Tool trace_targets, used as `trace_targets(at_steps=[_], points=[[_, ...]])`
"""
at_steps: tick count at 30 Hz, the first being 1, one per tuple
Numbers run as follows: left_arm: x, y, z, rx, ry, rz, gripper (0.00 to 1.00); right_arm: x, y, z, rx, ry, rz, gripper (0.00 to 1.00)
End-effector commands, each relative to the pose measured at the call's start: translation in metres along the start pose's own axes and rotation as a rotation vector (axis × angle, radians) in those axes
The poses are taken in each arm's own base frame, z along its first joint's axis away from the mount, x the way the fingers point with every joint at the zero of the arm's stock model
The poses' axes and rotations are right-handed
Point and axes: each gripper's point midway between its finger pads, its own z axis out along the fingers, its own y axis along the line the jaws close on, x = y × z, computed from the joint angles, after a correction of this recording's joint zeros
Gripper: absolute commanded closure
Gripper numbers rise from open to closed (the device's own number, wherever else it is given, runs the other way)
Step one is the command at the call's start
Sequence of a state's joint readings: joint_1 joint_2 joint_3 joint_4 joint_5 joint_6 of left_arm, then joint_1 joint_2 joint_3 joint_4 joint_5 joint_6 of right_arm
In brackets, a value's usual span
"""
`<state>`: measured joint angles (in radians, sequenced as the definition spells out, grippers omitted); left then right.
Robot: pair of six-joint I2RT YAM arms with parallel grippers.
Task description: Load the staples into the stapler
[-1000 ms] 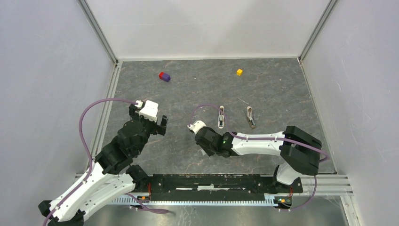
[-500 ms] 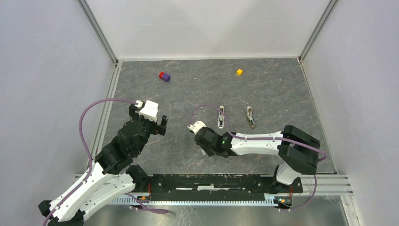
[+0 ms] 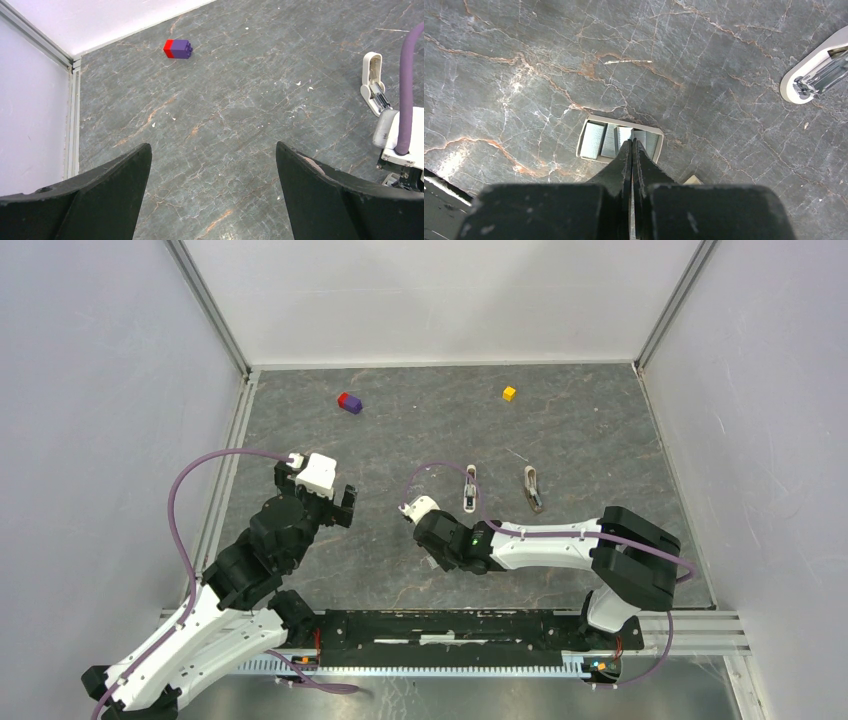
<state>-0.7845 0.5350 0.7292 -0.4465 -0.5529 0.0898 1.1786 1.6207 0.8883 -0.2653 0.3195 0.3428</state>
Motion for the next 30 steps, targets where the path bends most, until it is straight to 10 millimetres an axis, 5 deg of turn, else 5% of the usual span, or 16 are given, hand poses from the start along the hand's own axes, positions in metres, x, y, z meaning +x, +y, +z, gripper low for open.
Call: trace_targets(at_steps=[1,10,16,30], points=[[-0.009,0.005,0.003,-0.028,-0.036,-0.006,0.0,-0.028,0.001,-0.012,0.005,-0.087,0.025,1.0],[-0.006,-0.017,0.008,0.066,-0.031,-0.043,0.0,-0.044,0.0,-0.027,-0.053,-0.181,0.1,1.0],[-0.029,-0.05,-0.006,0.259,-0.057,-0.198,0.0,-0.051,-0.008,-0.04,-0.216,-0.276,0.22,1.0],[-0.068,-0.155,-0.044,0.878,0.006,-0.677,0.16,-0.098,-0.021,-0.133,-0.72,-0.666,0.43,1.0]])
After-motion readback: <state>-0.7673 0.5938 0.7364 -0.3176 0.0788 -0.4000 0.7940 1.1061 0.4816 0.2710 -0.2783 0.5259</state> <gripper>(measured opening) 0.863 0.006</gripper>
